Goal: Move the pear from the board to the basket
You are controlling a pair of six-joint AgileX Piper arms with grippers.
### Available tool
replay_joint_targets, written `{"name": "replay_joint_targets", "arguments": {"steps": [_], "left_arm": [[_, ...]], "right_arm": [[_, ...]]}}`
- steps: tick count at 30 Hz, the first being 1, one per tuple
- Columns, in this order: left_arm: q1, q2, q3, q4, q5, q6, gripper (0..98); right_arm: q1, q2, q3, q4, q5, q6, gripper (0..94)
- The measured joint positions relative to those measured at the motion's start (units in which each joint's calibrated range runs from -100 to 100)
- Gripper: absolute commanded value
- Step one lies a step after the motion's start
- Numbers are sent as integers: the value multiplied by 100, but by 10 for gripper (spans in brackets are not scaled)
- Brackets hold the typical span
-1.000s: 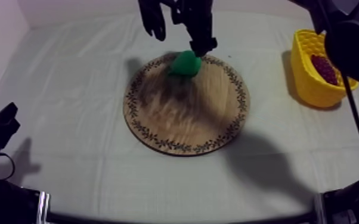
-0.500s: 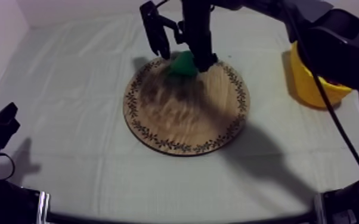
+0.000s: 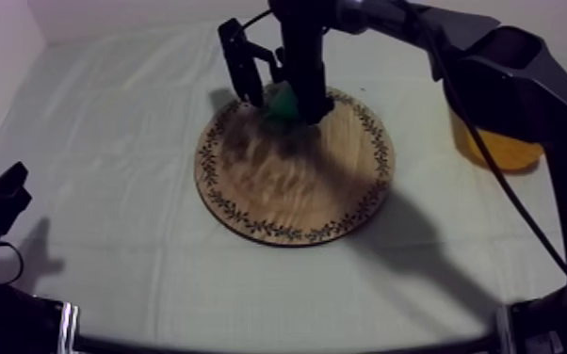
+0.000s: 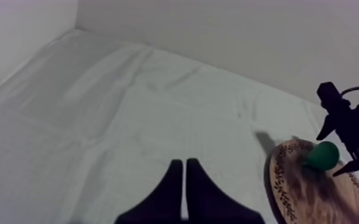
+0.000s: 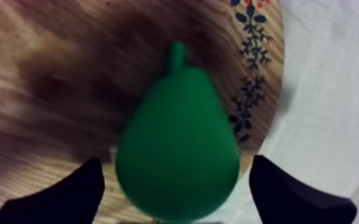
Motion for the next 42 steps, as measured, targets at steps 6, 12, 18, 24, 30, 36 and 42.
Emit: {"name": "replay_joint_targets", "arguments": {"steps": [6,12,18,24,30,36,42], "left_arm": [[0,0,0,0,0,0,1],[0,0,0,0,0,0,1],[0,0,0,0,0,0,1],[0,0,0,0,0,0,1],[0,0,0,0,0,0,1],[0,0,0,0,0,0,1],[0,0,0,0,0,0,1]], "right_arm": [[-22,138,-121,-32,-159,-112,471],[-29,115,-93,-100,-222,-20,327],[49,-180,88,-100,-199,28,306],[195,-754,421,-11,-370,-83,310],[349,-1470,689,54,-730,-481,315],[558,-2378,1177,171,-1051,-1047,325],[794,-3246,1747,353,-1132,-1607,333]]}}
